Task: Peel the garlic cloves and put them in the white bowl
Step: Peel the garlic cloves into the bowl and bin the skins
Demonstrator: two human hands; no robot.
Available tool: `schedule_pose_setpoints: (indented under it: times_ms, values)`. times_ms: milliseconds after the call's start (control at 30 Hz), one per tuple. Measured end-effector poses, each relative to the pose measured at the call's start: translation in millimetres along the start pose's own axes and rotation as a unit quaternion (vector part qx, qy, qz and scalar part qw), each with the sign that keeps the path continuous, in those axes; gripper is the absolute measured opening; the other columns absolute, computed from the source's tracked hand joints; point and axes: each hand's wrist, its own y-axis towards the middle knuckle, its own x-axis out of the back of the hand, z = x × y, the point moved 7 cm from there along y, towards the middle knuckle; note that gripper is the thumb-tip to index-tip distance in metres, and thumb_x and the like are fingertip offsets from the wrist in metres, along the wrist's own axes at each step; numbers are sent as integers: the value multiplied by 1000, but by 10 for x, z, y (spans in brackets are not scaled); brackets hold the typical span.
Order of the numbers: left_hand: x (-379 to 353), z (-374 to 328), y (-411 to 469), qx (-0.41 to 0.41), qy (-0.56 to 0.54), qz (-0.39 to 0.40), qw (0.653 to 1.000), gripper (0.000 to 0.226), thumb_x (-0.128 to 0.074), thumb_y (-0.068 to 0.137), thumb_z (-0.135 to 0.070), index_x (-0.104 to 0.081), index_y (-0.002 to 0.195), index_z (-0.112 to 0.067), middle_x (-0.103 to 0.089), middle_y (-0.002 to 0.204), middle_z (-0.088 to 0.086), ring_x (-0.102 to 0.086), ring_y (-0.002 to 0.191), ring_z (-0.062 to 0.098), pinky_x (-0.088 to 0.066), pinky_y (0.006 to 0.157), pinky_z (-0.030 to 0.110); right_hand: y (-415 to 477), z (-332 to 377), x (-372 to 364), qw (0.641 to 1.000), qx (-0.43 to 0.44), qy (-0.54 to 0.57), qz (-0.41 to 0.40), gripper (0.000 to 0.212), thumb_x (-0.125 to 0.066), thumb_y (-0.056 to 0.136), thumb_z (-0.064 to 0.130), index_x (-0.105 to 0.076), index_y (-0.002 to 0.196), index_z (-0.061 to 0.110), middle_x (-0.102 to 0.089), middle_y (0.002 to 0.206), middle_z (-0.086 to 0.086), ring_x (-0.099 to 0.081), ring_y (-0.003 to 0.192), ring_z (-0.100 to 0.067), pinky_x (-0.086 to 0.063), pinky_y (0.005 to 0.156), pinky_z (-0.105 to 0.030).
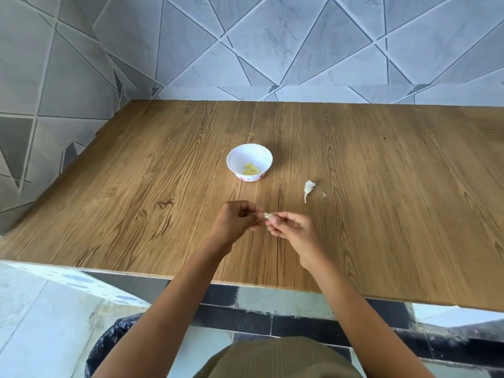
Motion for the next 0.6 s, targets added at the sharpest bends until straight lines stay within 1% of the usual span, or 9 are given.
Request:
schedule_pose_setpoints:
  times_ms: [67, 167, 300, 333, 400, 467, 500, 533, 600]
  values:
    - [2, -18, 1, -9, 16, 4, 1000, 9, -63, 86, 2, -67, 86, -6, -68, 71, 7, -63, 60, 9, -53, 61, 18, 3, -32, 3, 999, -36, 20, -5, 8, -64, 86, 5, -69, 88, 11, -71, 80, -6, -67, 71, -12, -55, 70, -19]
    - [-14, -3, 10, 2, 7, 27, 1000, 8, -63, 86, 1, -67, 89, -5, -69, 78, 9, -66, 68, 13, -56, 67, 20, 24, -101, 1, 995, -93, 44, 9, 8, -61, 88, 4, -69, 89, 8, -72, 80, -6, -68, 71, -11, -54, 68, -18]
    - [-69, 84, 8, 87, -89, 59, 990, 8, -61, 87, 1, -67, 88, -4, -71, 75, 6, -68, 66, 9, -55, 64, 16, 26, -135, 1, 991, -113, 60, 27, 10, -59, 90, 5, -68, 88, 8, -71, 79, -5, -67, 70, -10, -54, 68, -18]
    - [-84, 118, 2, 111, -113, 62, 985, 7, -61, 87, 1, -67, 87, -3, -71, 73, 6, -68, 65, 10, -55, 63, 16, 27, -117, 3, 995, -92, 26, 26, 9, -59, 90, 6, -68, 88, 8, -70, 78, -4, -66, 71, -10, -54, 68, -18]
    - [-94, 170, -13, 128, -120, 47, 983, 5, -62, 86, 0, -67, 87, -1, -70, 73, 8, -66, 64, 11, -55, 60, 17, 32, -39, 31, 991, 6, -136, 1, 9, -59, 91, 8, -68, 88, 8, -67, 76, 0, -64, 70, -10, -53, 67, -20]
    - [-63, 173, -18, 85, -44, -3, 995, 3, -65, 85, -2, -68, 86, -1, -69, 71, 8, -64, 62, 11, -53, 58, 18, 8, 71, 9, 937, 141, -315, -45, 7, -63, 89, 10, -69, 85, 8, -67, 74, 2, -63, 67, -13, -53, 61, -26]
    - [-44, 150, -22, 52, 15, -33, 998, 3, -67, 85, -4, -69, 84, -2, -68, 69, 7, -64, 59, 10, -53, 58, 20, -14, 108, -3, 912, 188, -358, -72, 7, -65, 87, 11, -70, 83, 7, -68, 72, 1, -63, 63, -14, -52, 56, -30]
    - [-34, 118, -28, 20, 74, -58, 995, 5, -69, 84, -7, -70, 82, -3, -68, 67, 6, -64, 58, 11, -53, 58, 23, -35, 138, -8, 898, 214, -373, -94, 6, -67, 85, 11, -70, 81, 7, -68, 69, 0, -62, 59, -16, -52, 52, -32]
    - [-31, 52, -32, -34, 178, -96, 979, 10, -71, 83, -15, -70, 77, -6, -68, 64, 3, -65, 61, 16, -53, 62, 27, -57, 182, -8, 883, 234, -387, -130, 7, -70, 82, 12, -70, 77, 7, -67, 62, -3, -61, 53, -19, -49, 47, -34]
